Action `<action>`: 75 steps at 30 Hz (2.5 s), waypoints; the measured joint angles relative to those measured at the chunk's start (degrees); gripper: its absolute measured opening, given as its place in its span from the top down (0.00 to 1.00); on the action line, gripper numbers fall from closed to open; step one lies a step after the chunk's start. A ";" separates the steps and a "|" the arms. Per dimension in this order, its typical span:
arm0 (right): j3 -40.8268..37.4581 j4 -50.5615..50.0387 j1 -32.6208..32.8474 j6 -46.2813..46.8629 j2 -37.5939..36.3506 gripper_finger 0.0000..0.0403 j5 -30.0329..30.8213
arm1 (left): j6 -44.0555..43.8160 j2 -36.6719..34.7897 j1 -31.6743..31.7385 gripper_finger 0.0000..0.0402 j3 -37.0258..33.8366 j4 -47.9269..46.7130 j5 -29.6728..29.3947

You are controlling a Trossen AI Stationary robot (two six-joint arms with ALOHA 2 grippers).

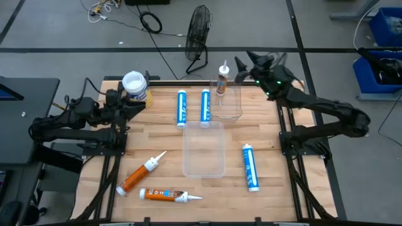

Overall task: Sort silicone sealant tubes
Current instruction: Put the right orange sealant into the top transparent bin

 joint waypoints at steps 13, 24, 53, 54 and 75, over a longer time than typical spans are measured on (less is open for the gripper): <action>0.00 -11.77 6.84 17.85 -10.46 0.26 -0.02 | 5.66 13.73 -0.08 0.57 0.11 2.20 25.32; 0.00 -15.55 14.94 18.75 -12.33 0.26 9.08 | -5.43 20.84 -8.11 0.49 0.11 -0.97 40.32; 0.00 -21.76 19.26 18.89 -13.35 0.26 8.51 | -0.99 54.12 -40.36 0.71 28.60 -13.10 7.25; 0.00 -21.85 19.26 18.90 -13.45 0.26 8.32 | -2.28 54.90 -40.58 0.71 28.74 -13.14 7.27; 0.00 -29.92 20.77 20.03 -18.00 0.26 8.37 | -3.01 67.82 -43.93 0.27 28.75 -19.81 -0.52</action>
